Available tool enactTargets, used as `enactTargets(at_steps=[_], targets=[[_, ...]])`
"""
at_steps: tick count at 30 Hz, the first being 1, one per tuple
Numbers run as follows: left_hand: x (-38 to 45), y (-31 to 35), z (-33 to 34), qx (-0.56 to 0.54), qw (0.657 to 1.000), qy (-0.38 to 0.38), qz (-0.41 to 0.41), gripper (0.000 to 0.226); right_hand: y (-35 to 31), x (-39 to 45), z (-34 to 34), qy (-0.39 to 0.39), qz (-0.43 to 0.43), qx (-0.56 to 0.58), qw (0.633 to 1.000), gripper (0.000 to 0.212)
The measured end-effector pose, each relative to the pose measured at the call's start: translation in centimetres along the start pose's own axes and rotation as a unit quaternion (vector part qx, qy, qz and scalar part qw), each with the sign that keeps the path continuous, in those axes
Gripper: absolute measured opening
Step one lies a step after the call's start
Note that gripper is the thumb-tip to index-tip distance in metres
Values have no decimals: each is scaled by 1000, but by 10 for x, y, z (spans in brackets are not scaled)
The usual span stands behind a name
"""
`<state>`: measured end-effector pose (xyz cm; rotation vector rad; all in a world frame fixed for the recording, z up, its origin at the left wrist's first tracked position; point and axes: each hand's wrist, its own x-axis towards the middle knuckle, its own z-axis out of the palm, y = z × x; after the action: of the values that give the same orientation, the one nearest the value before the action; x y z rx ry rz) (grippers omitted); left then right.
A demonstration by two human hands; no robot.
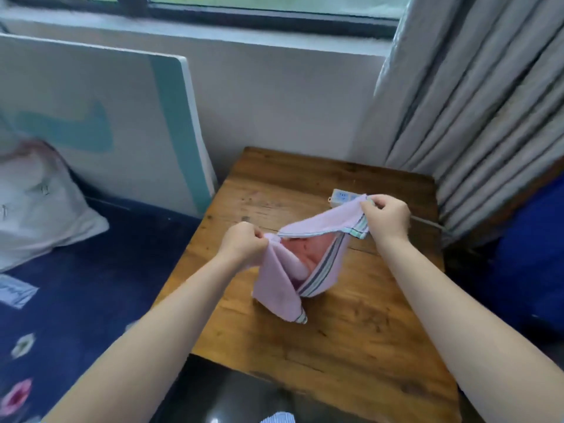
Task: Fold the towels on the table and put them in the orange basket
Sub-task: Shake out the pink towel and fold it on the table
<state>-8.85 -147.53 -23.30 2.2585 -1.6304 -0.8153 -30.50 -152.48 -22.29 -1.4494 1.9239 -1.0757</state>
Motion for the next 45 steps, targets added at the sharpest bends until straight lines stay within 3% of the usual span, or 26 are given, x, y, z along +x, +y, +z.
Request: enactTargets(at_steps=[3, 6, 8, 9, 12, 14, 16, 18, 20, 22, 26, 28, 31, 35, 36, 39, 42, 45], targets=[[0, -51, 20, 115, 983, -119, -74, 24, 21, -9, 32, -34, 73, -102, 991, 24], [-4, -87, 37, 185, 954, -209, -110, 22, 32, -19, 50, -59, 70, -167, 982, 25], [-5, -101, 42, 191, 947, -228, -119, 15, 26, -18, 60, -86, 33, -213, 973, 27], [-6, -106, 47, 189, 949, -226, -114, 7, 25, -19, 66, -97, 16, -230, 968, 28], [4, -115, 50, 159, 970, -142, -116, 32, -3, -10, 83, -105, -47, -217, 969, 28], [10, -116, 51, 139, 978, -115, -105, 26, -23, 2, 92, -72, -85, -186, 976, 27], [18, -120, 58, 119, 983, -87, -108, 30, -38, 19, 95, -26, -94, -130, 987, 26], [24, -125, 66, 107, 987, -66, -104, 33, -40, 31, 96, -36, -90, -82, 992, 26], [29, -130, 75, 99, 989, -54, -97, 24, -21, 32, 101, -84, -62, -69, 992, 25], [31, -135, 87, 102, 989, -48, -94, 24, 19, 13, 107, -123, 9, -99, 987, 36], [35, -143, 105, 46, 982, -105, -151, 33, 105, -53, 112, -218, 151, -188, 946, 45], [31, -147, 113, -8, 984, -97, -148, 28, 130, -84, 119, -258, 171, -197, 930, 48], [20, -150, 115, -37, 993, 3, -109, 22, 133, -104, 132, -231, 150, -106, 956, 25], [1, -151, 107, -52, 994, 55, -74, 23, 126, -106, 146, -174, 220, -44, 959, 19], [-2, -151, 105, -55, 994, 61, -70, 24, 125, -105, 148, -164, 234, -44, 957, 9], [-2, -152, 97, -75, 993, 63, -70, 30, 128, -99, 153, -147, 264, -34, 952, 22], [4, -151, 89, -84, 991, 44, -90, 44, 128, -96, 150, -159, 253, -51, 953, 15], [24, -148, 85, -85, 990, -1, -111, 35, 126, -94, 150, -156, 236, -65, 957, 24]])
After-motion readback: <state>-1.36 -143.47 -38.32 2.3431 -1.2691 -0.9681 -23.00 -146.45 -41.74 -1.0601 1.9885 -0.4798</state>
